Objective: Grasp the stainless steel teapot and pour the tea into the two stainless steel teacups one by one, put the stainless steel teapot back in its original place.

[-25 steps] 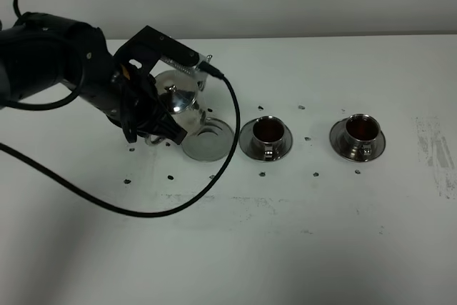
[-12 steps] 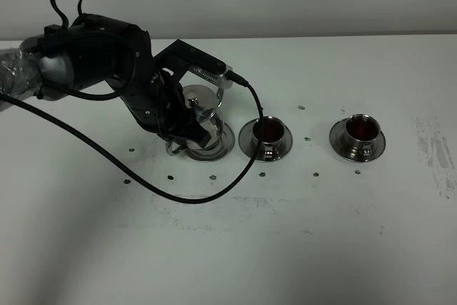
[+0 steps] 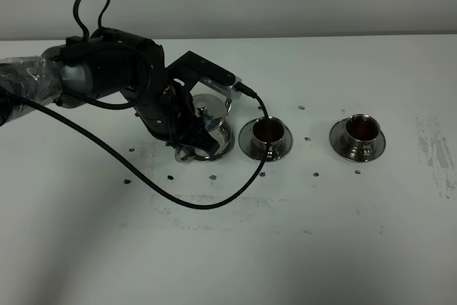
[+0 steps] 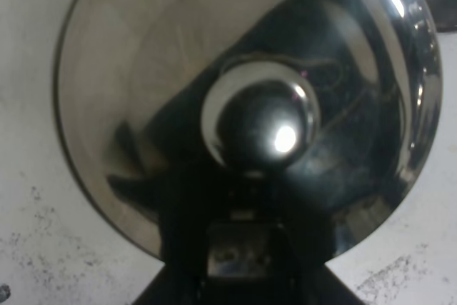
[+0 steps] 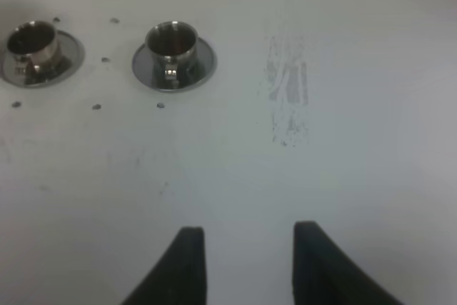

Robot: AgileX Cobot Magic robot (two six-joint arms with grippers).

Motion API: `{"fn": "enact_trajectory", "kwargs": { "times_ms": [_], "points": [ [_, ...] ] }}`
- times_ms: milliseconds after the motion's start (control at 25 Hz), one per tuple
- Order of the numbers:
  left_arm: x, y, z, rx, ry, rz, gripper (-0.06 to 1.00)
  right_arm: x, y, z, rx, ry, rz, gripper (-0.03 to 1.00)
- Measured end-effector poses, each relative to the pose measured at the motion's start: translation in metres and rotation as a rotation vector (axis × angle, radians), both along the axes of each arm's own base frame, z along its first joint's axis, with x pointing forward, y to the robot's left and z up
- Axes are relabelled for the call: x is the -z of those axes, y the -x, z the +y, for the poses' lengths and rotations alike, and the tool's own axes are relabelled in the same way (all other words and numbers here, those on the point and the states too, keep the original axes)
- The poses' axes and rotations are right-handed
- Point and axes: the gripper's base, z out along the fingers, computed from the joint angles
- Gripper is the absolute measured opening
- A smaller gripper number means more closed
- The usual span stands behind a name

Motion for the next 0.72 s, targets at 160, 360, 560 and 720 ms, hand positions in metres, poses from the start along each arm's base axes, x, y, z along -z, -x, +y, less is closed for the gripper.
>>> {"fn": "enact_trajectory", "kwargs": {
  "times_ms": [160, 360, 560, 720],
  "points": [
    [0.0037, -0.0009, -0.0006, 0.001, -0.001, 0.001, 0.20, 0.0000, 0.0000, 0.0000, 0.000, 0.000, 0.000, 0.32],
    [0.0040, -0.0013, -0.0008, 0.001, 0.000, -0.003, 0.20, 0.0000, 0.0000, 0.0000, 0.000, 0.000, 0.000, 0.32],
    [0.0040, -0.0013, -0.0007, 0.003, -0.001, -0.004, 0.20, 0.0000, 0.0000, 0.0000, 0.000, 0.000, 0.000, 0.32],
    [0.0040, -0.0013, -0.0007, 0.008, -0.003, -0.005, 0.20, 0.0000, 0.0000, 0.0000, 0.000, 0.000, 0.000, 0.32]
  ]
}}
